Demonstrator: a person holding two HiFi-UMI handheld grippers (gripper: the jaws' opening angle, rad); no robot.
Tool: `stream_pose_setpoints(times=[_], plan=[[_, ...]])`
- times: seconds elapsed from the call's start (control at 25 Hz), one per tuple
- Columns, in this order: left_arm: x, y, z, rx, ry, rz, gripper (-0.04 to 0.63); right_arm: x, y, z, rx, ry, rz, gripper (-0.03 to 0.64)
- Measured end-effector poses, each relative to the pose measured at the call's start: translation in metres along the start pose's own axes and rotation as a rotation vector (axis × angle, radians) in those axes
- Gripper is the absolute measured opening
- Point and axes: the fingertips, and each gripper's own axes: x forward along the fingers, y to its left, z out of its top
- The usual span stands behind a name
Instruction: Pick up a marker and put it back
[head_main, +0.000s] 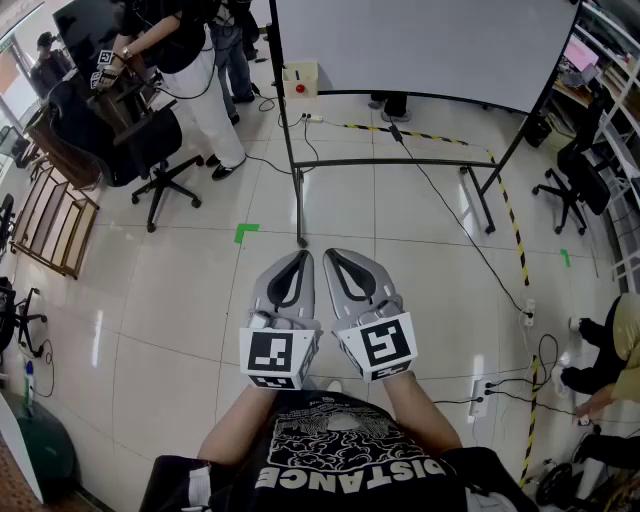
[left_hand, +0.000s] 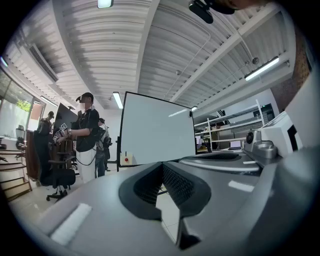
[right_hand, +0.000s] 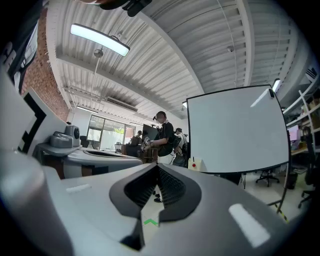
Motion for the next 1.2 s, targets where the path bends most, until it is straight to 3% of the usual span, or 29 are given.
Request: stream_pose_setpoints(times=[0.4, 0.84, 1.2], plan=[[0.048, 0.02, -0.003, -0.004, -0.031, -0.014, 0.006, 0.04, -0.028, -0.012, -0.013, 0.013, -0.01, 0.0], [0.119, 0.094, 0.004, -0.019, -0.032, -0.005, 0.006, 0.136, -0.057, -0.013, -0.02, 0.02, -0.016, 0.0], [0.176, 0.154, 0.005, -0.03, -0.016, -0.047, 0.006, 0.219, -0.077, -0.015, -0.009, 0.048, -0.054, 0.0]])
